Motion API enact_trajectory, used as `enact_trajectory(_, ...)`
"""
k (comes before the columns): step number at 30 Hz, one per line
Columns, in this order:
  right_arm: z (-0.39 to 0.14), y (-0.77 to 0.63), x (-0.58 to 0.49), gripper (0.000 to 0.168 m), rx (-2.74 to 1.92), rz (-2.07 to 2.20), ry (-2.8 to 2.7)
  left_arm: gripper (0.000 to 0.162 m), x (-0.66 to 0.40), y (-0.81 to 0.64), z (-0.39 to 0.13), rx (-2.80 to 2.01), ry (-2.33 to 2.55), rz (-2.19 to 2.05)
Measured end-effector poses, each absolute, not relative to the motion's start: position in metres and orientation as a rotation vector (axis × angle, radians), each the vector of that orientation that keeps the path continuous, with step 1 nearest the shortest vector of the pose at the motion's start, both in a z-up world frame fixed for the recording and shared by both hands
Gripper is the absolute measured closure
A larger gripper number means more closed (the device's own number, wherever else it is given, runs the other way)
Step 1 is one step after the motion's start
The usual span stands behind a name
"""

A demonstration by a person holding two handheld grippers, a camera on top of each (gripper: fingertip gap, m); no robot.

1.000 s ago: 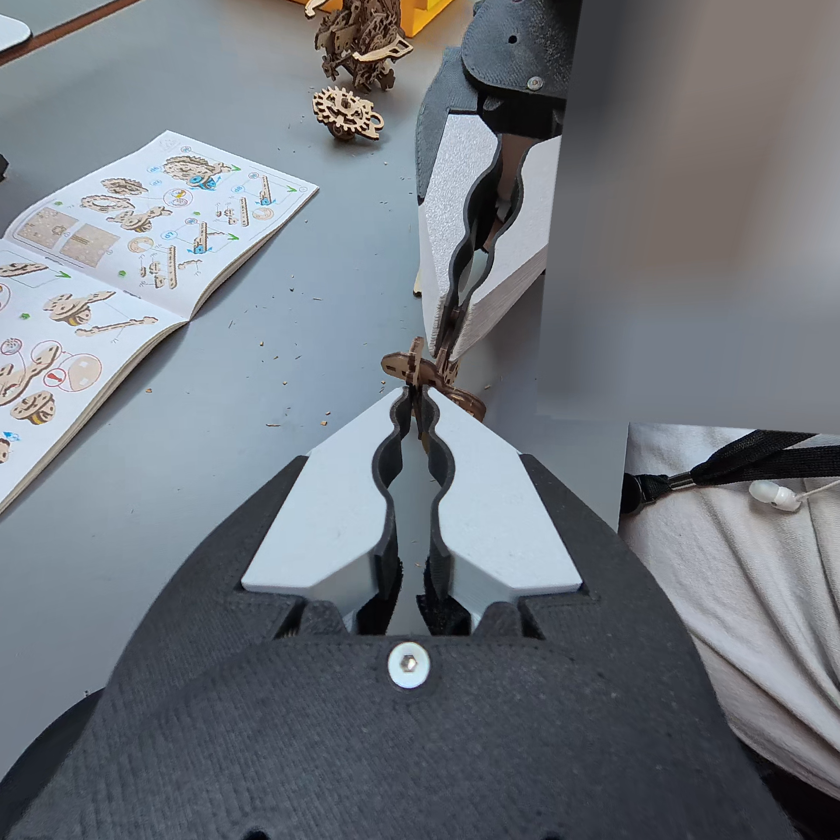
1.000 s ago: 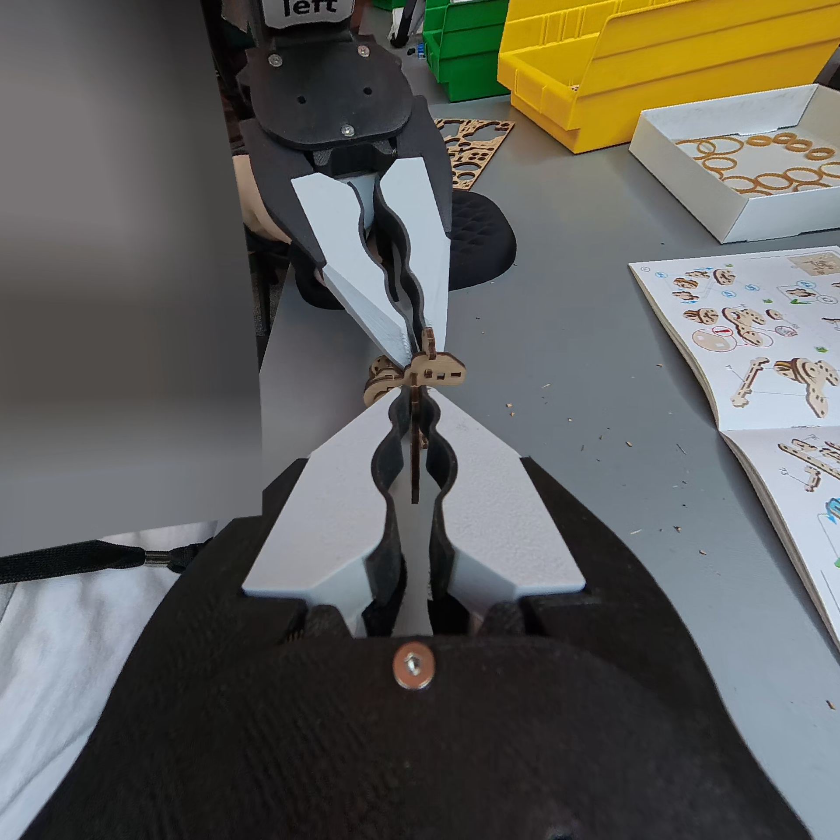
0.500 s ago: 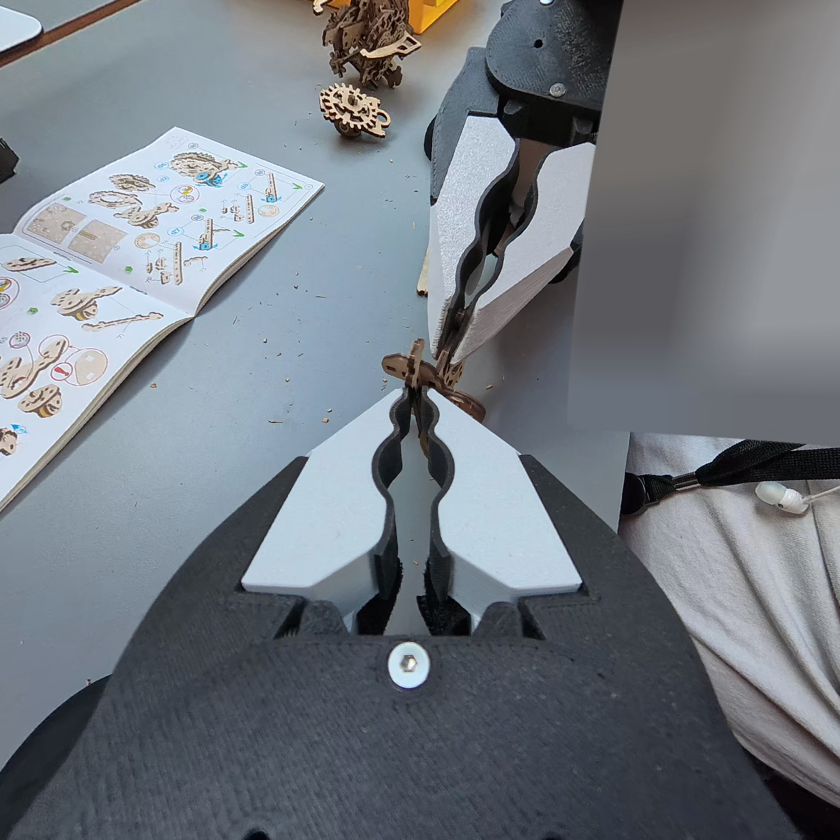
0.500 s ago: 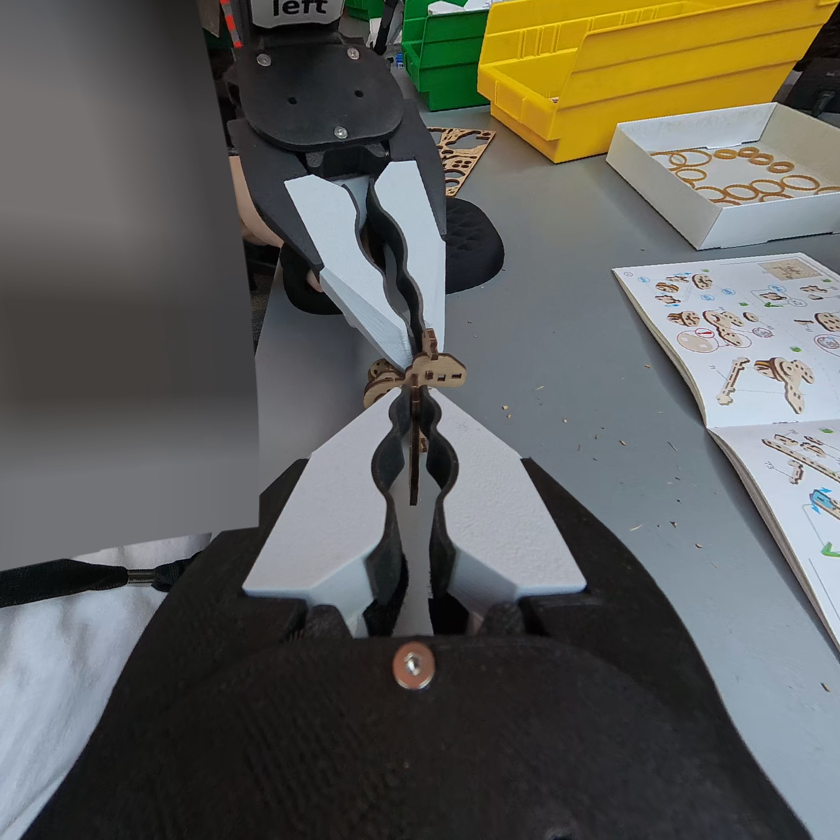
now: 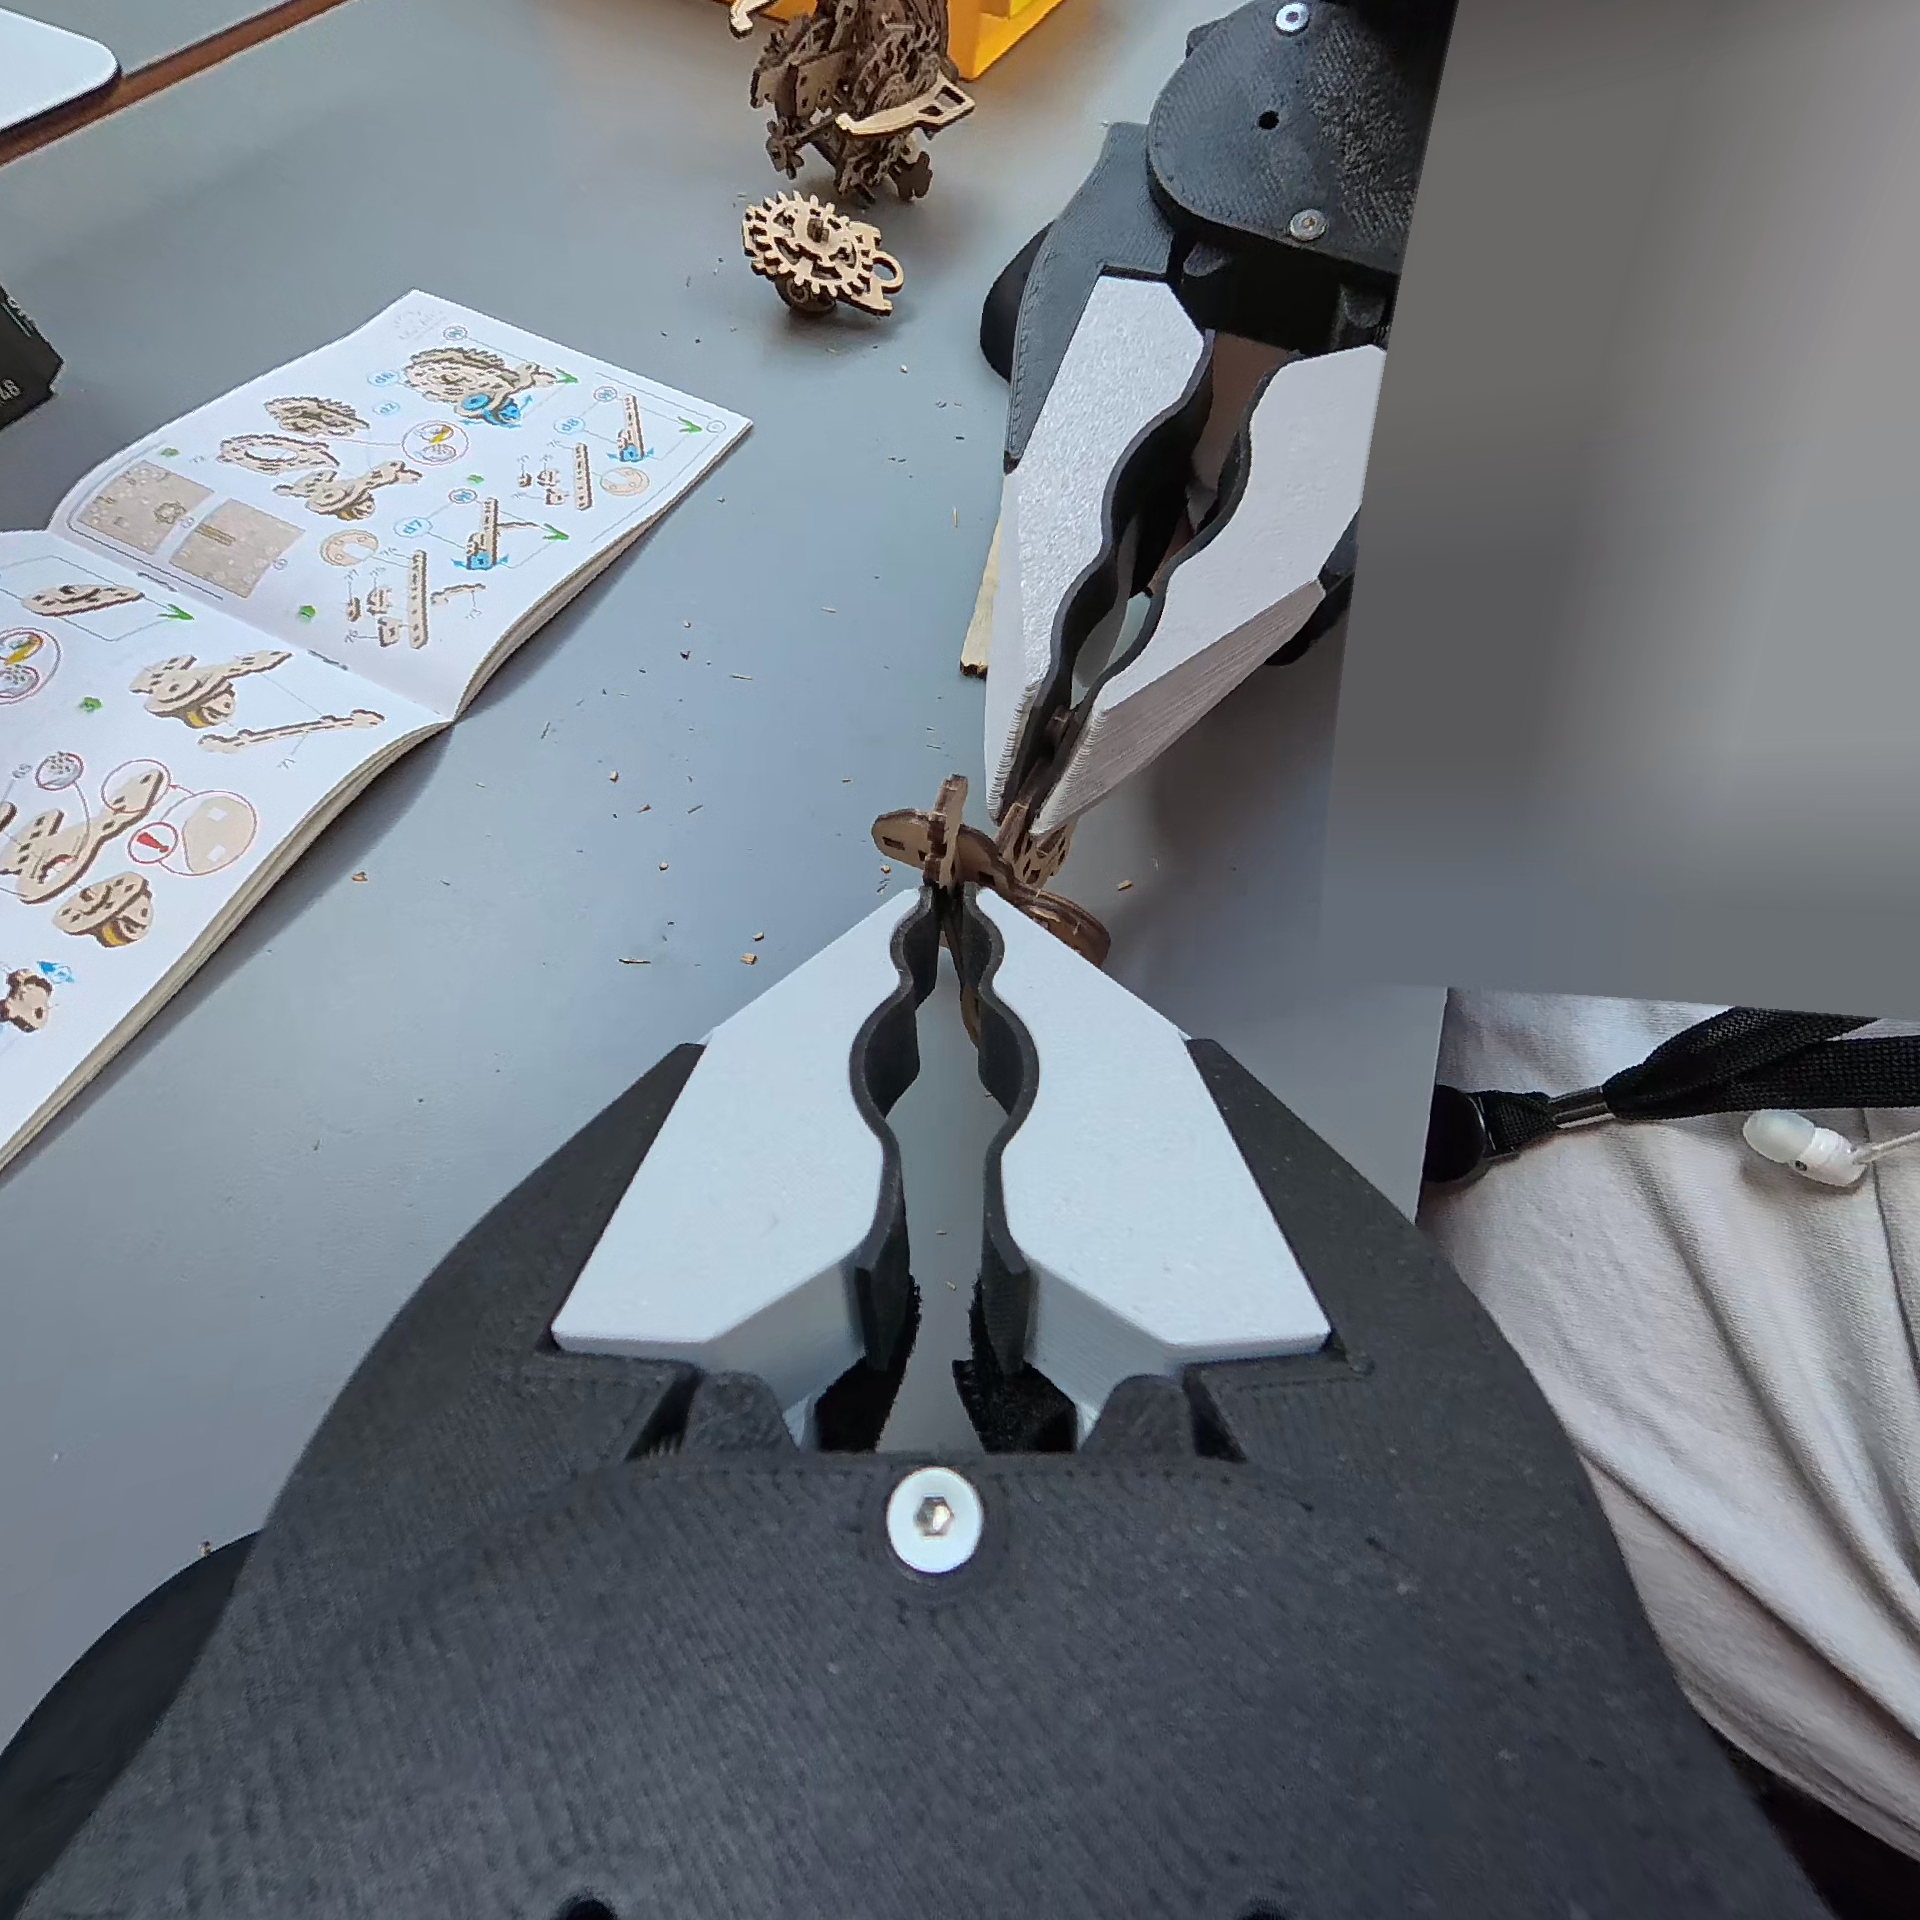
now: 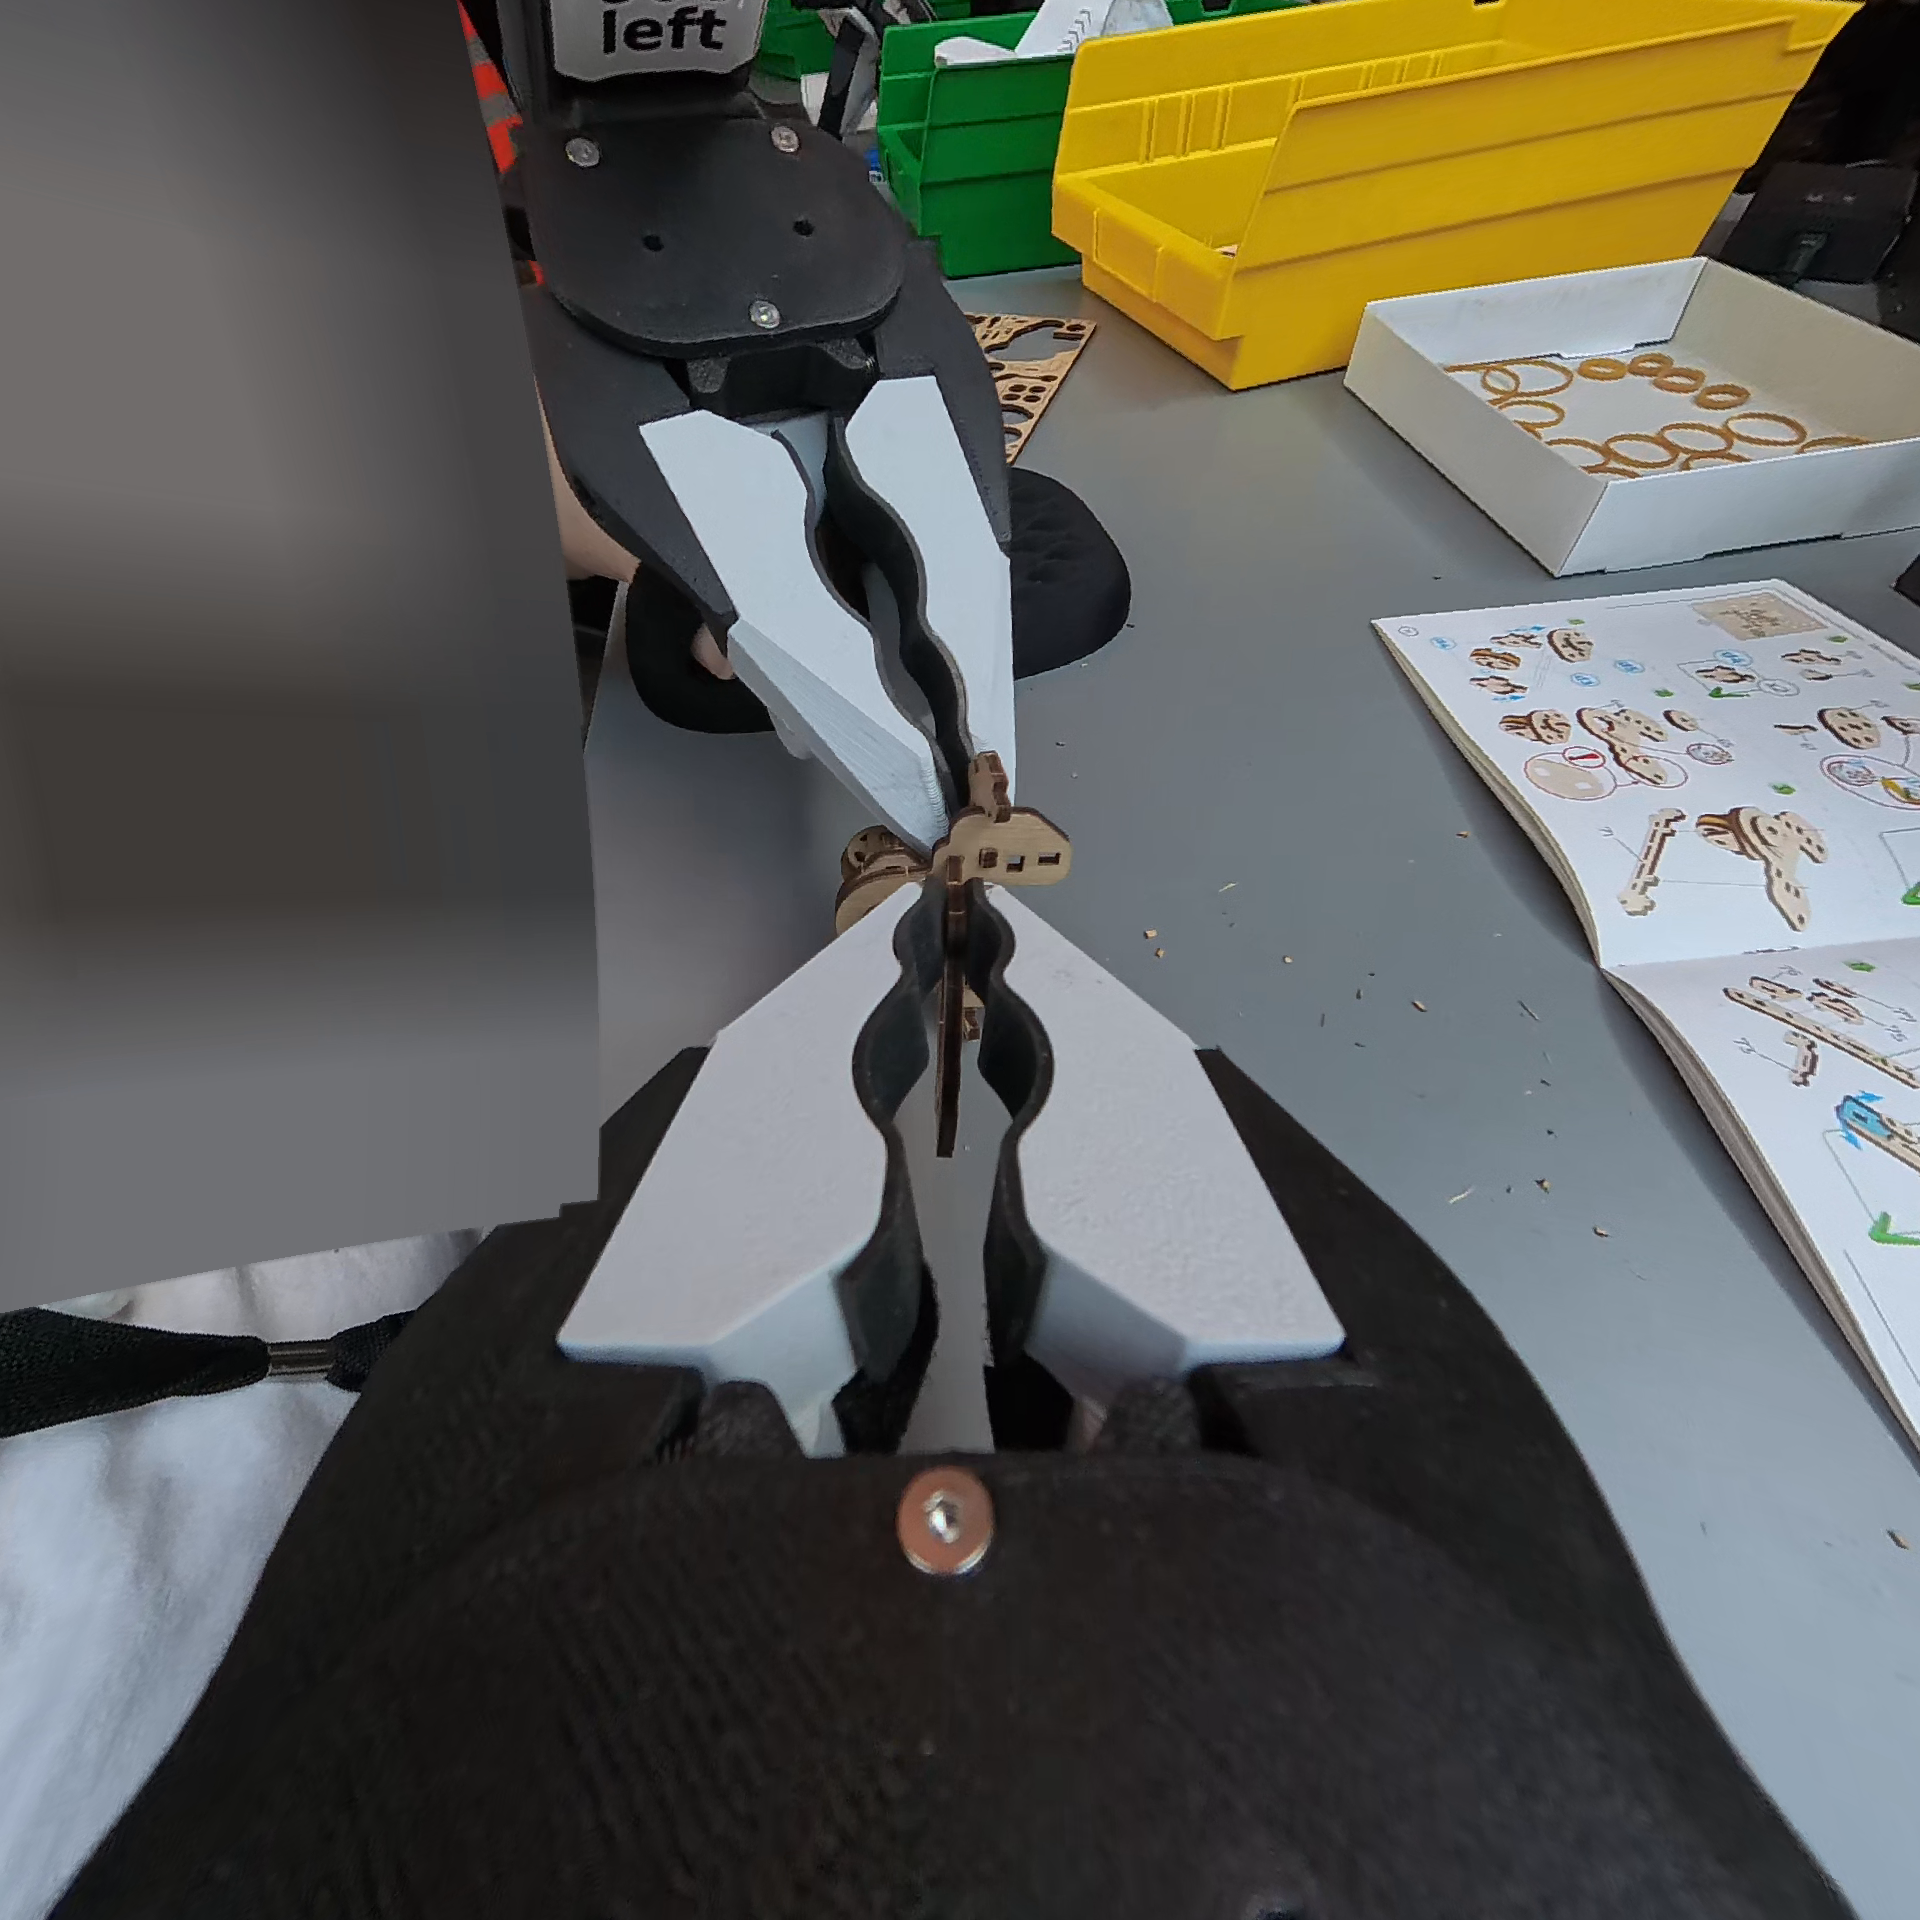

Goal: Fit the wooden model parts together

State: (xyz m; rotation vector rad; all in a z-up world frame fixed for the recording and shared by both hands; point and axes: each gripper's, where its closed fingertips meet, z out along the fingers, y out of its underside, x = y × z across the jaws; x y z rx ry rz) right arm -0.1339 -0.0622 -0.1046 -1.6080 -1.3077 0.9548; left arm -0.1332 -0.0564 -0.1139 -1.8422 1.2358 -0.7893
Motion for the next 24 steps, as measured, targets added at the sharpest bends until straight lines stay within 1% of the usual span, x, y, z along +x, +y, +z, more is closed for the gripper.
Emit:
enact_trajectory(1, -0.105, -0.062, -0.134, 0.166, -1.613, 0.963, -1.324, 0.162, -0.133, -0.056, -0.114, -1.844, 1.236, -0.790)
enact_trajectory(6, -0.105, -0.061, -0.134, 0.166, -1.623, 1.050, -1.365, 0.162, -0.133, -0.056, -0.114, -1.840, 1.239, -0.792)
enact_trajectory(16, -0.104, -0.058, -0.134, 0.166, -1.629, 1.088, -1.330, 0.160, -0.135, -0.053, -0.115, -1.845, 1.249, -0.797)
enact_trajectory(18, -0.105, -0.054, -0.135, 0.166, -1.669, 1.124, -1.297, 0.148, -0.138, -0.046, -0.111, -1.855, 1.179, -0.832)
enact_trajectory(21, -0.105, -0.048, -0.133, 0.166, -1.748, 1.202, -1.217, 0.142, -0.149, -0.039, -0.091, -1.817, 1.032, -0.957)
enact_trajectory(24, -0.107, -0.042, -0.130, 0.166, -1.830, 1.292, -1.132, 0.136, -0.162, -0.037, -0.080, -1.806, 0.948, -0.979)
